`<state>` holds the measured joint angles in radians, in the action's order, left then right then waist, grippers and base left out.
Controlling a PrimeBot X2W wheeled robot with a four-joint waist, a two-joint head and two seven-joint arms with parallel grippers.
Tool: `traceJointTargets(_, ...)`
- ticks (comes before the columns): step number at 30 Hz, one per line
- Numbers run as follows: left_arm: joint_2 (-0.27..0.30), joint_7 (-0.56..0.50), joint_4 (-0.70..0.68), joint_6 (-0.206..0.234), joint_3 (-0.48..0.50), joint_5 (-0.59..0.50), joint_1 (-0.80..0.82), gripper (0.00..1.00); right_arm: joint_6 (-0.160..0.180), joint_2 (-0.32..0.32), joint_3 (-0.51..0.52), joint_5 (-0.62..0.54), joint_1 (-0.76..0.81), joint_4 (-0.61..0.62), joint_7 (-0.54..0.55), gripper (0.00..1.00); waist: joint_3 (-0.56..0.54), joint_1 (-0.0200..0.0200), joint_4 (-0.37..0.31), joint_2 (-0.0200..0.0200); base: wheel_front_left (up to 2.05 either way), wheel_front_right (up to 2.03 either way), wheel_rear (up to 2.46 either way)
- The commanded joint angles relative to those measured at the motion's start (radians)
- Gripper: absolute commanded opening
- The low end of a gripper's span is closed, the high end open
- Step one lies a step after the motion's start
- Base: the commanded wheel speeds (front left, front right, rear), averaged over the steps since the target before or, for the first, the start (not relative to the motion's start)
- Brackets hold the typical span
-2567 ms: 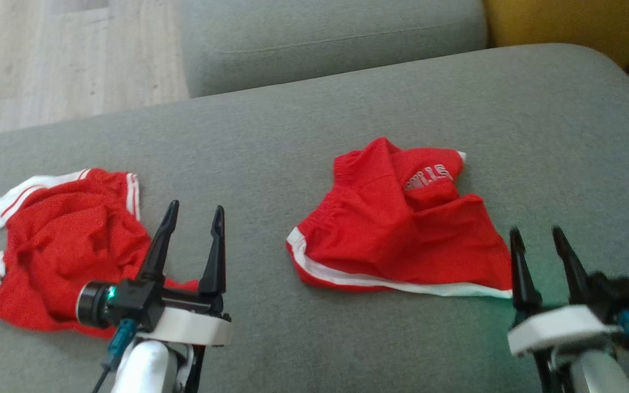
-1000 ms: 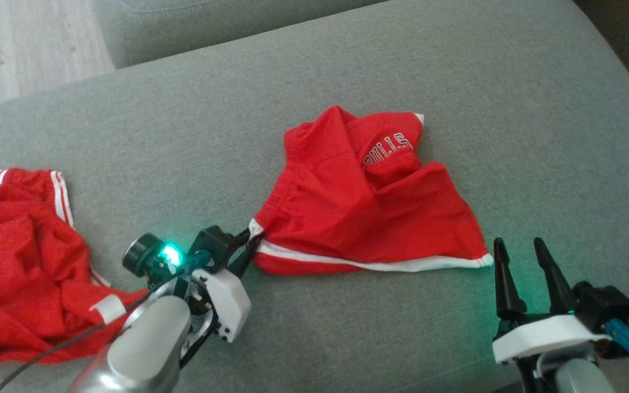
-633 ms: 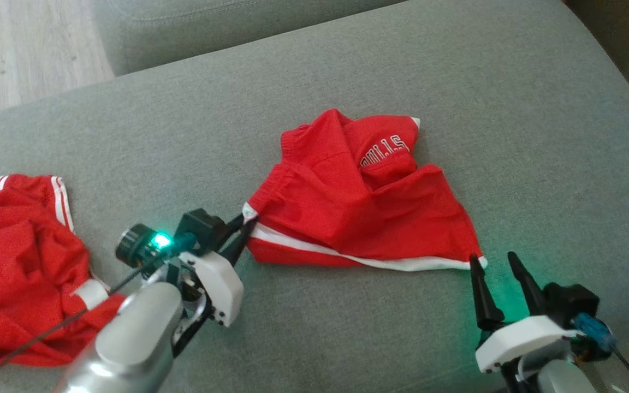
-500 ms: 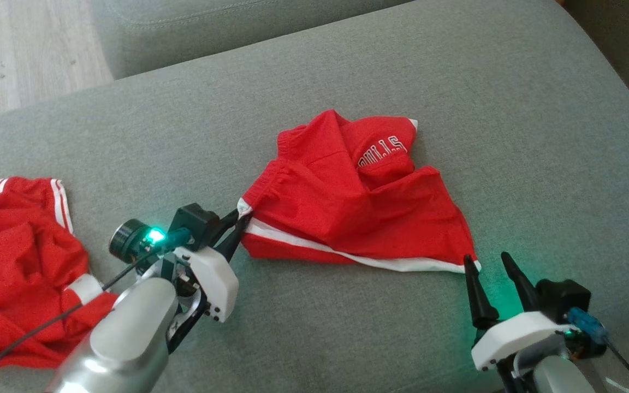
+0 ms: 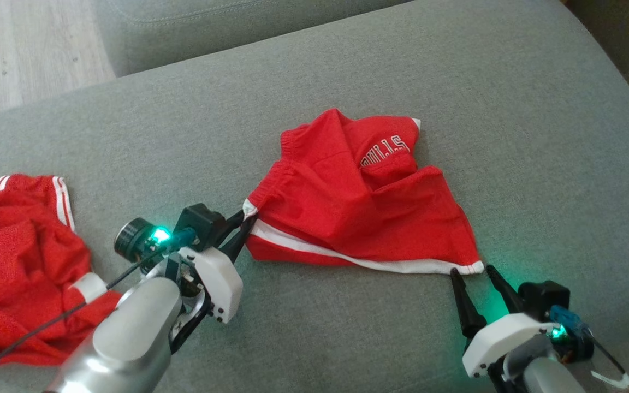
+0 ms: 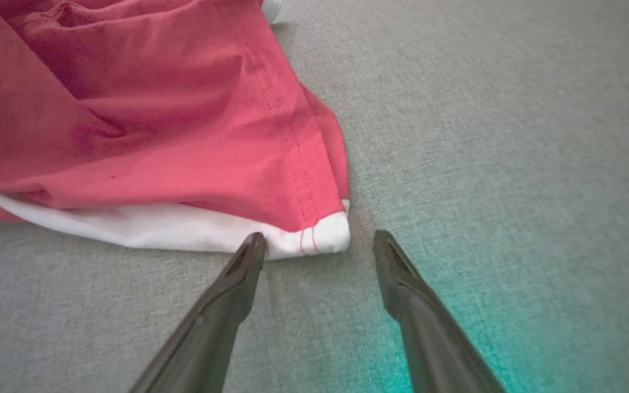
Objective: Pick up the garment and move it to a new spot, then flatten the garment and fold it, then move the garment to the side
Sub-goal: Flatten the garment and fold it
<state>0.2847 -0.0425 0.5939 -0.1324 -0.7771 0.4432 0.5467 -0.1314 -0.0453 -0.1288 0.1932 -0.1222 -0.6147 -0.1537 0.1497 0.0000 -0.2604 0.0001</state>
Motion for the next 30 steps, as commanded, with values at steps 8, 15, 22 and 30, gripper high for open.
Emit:
traceJointTargets(8, 0.031, 0.014, -0.03, 0.005, 0.023, 0.01, 0.067, 0.0, 0.001, -0.005, -0.028, -0.008, -0.055, 0.007, -0.019, 1.0, 0.001, 0.0, 0.006, -0.0001, 0.0, 0.0, 0.0)
traceJointTargets(15, 0.031, 0.017, -0.029, 0.007, 0.017, 0.013, 0.07, 0.0, 0.001, -0.005, -0.038, -0.01, -0.061, -0.007, -0.012, 0.0, 0.001, 0.0, 0.01, -0.0001, 0.0, 0.0, 0.0)
traceJointTargets(22, 0.035, 0.046, -0.031, 0.022, 0.024, 0.02, 0.066, 0.0, 0.001, -0.005, -0.016, -0.01, -0.061, 0.035, -0.035, 0.0, -0.02, 0.0, 0.011, -0.0001, 0.0, 0.0, 0.0)
traceJointTargets(30, 0.044, 0.074, -0.085, 0.044, 0.061, 0.043, 0.094, 0.0, 0.001, -0.005, 0.004, -0.008, -0.115, 0.238, -0.022, 0.0, -0.077, 0.0, 0.02, -0.0001, 0.0, 0.0, 0.0)
